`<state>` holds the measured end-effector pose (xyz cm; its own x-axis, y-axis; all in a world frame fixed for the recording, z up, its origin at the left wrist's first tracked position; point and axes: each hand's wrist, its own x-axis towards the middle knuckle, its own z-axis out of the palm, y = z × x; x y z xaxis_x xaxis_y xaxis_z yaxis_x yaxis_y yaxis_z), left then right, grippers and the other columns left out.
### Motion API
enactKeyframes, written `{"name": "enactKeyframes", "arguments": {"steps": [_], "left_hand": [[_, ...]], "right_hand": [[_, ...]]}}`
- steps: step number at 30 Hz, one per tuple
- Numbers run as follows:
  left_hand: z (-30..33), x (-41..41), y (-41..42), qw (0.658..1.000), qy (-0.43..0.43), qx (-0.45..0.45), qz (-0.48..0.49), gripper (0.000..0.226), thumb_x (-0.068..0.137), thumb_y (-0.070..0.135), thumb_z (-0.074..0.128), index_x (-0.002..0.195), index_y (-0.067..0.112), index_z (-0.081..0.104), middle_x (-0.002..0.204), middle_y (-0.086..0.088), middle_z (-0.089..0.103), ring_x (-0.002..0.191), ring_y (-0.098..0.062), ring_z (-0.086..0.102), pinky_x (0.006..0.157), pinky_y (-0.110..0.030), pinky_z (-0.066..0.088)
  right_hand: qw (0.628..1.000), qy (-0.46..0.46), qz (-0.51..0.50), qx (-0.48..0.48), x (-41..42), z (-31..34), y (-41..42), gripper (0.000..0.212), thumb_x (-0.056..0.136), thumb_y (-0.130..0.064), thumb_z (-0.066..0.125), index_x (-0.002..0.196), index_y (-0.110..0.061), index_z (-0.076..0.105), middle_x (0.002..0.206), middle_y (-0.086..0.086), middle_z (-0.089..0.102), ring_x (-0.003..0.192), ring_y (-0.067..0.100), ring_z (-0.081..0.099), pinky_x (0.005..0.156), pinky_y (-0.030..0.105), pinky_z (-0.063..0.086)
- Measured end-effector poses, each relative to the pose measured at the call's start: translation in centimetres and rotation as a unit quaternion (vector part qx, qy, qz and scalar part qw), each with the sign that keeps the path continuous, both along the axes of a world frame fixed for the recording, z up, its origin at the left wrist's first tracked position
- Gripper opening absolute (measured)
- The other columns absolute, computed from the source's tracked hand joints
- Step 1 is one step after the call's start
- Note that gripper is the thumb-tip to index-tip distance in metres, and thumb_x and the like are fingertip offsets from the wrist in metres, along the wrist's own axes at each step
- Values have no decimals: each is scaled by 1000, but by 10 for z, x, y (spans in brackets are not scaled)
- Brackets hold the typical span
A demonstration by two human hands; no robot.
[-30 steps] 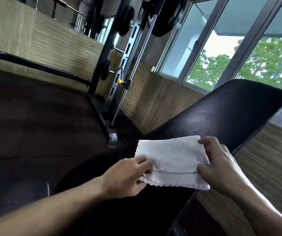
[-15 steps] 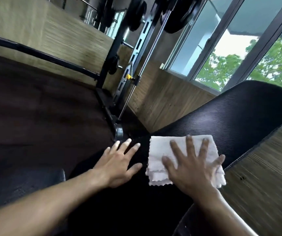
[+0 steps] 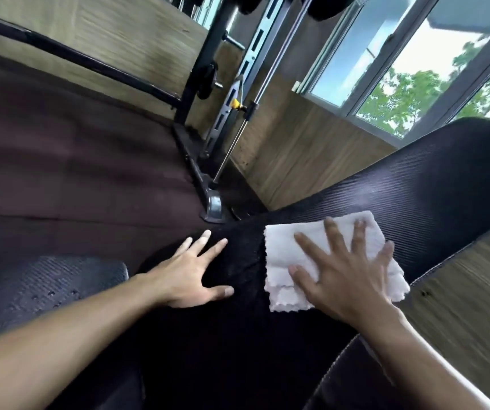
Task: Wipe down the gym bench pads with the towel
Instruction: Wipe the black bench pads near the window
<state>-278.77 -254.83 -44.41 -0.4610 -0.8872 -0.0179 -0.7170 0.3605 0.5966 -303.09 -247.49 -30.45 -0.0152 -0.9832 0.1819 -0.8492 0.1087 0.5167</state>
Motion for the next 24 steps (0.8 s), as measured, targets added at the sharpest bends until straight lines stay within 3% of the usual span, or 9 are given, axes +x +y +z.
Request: {"name": "enactKeyframes", "arguments": {"steps": [5, 11, 17, 24], "left_hand": [[-9, 8, 2, 999, 26, 20, 22, 109, 69, 85, 56, 150, 54, -10, 162, 14, -23, 151, -28, -13, 121, -55, 15], [-11, 18, 4, 999, -1, 50, -2, 113, 69, 84, 59, 147, 55, -17, 158, 15, -31, 150, -31, -17, 120, -57, 13], [-19, 17, 5, 999, 25, 31, 8, 114, 65, 86, 60, 148, 57, -12, 160, 16, -27, 150, -32, -15, 118, -60, 17], [-18, 20, 7, 998, 39, 40, -2, 113, 67, 82, 63, 149, 55, -10, 160, 16, -27, 150, -31, -18, 119, -59, 15]], "right_hand": [[999, 13, 27, 17, 23, -6, -42, 70, 90, -83, 14, 153, -58, -2, 171, -3, -8, 151, 48, -19, 108, 82, -5], [998, 46, 43, 15, 19, -19, -5, 71, 87, -82, 9, 153, -57, 6, 171, -2, -3, 151, 47, -15, 106, 83, 2], [999, -6, 21, 29, 46, -19, -40, 69, 89, -84, 16, 152, -59, 4, 171, -2, -5, 150, 49, -19, 107, 83, -7], [998, 47, 43, 27, 36, -33, -7, 80, 80, -88, 4, 153, -55, 5, 170, -4, -4, 152, 47, -13, 105, 84, 4]]}}
